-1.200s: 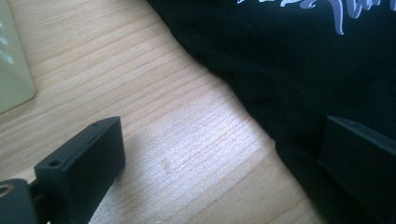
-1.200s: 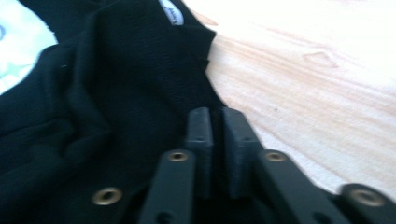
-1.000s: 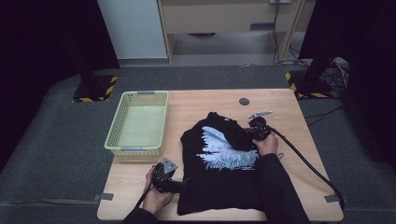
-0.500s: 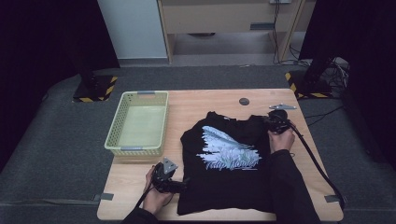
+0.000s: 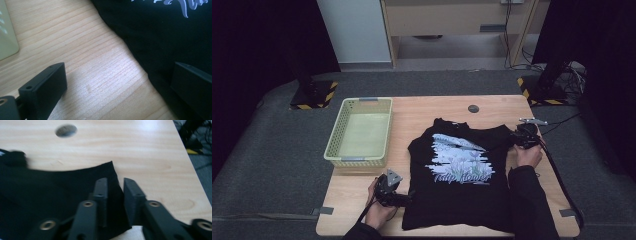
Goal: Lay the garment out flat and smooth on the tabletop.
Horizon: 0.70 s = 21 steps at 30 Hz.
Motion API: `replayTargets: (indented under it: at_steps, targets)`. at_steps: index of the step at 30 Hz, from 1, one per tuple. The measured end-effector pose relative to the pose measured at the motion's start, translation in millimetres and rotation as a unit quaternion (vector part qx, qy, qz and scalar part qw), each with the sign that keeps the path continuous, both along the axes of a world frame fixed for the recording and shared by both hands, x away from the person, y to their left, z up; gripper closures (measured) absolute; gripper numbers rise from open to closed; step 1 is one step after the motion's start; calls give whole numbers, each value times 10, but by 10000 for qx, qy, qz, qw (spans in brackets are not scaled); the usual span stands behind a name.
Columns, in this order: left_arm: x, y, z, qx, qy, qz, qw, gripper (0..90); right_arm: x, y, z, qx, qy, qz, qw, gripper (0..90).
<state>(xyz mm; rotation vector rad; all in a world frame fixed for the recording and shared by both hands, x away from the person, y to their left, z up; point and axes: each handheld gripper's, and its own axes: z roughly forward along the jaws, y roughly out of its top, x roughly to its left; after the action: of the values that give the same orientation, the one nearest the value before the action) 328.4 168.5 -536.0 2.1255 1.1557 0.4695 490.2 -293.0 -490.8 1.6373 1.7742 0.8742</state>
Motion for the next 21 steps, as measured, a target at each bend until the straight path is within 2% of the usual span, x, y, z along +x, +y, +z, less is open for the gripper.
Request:
replayTargets:
  at_steps: [1, 2, 5, 9, 12, 15, 21]
  targets:
    - [0, 0, 0, 0, 0, 2, 10000, 2, -3, 13, 18, 5, -75, 54, 10000, 631]
    - [-1, -1, 0, 0, -1, 3, 10000, 2, -10, 38, 44, 87, -219, 228, 9995, 599]
    - [-2, -3, 0, -3, -1, 9, 10000, 2, -7, 141, 68, 200, -369, 596, 9973, 483]
    - [-2, -4, -1, -6, -5, 12, 10000, 2, 43, 299, -2, 188, -238, 953, 9950, 441]
    - [-2, -4, -1, -6, -4, 11, 10000, 2, 119, 392, -118, 44, -60, 1045, 9945, 409]
    - [-1, -3, 0, -4, -4, -2, 10000, 2, 215, 434, -236, -98, 107, 1017, 9947, 390]
    - [-1, -3, -1, -7, -4, -8, 10000, 2, 352, 445, -377, -98, 316, 955, 9949, 394]
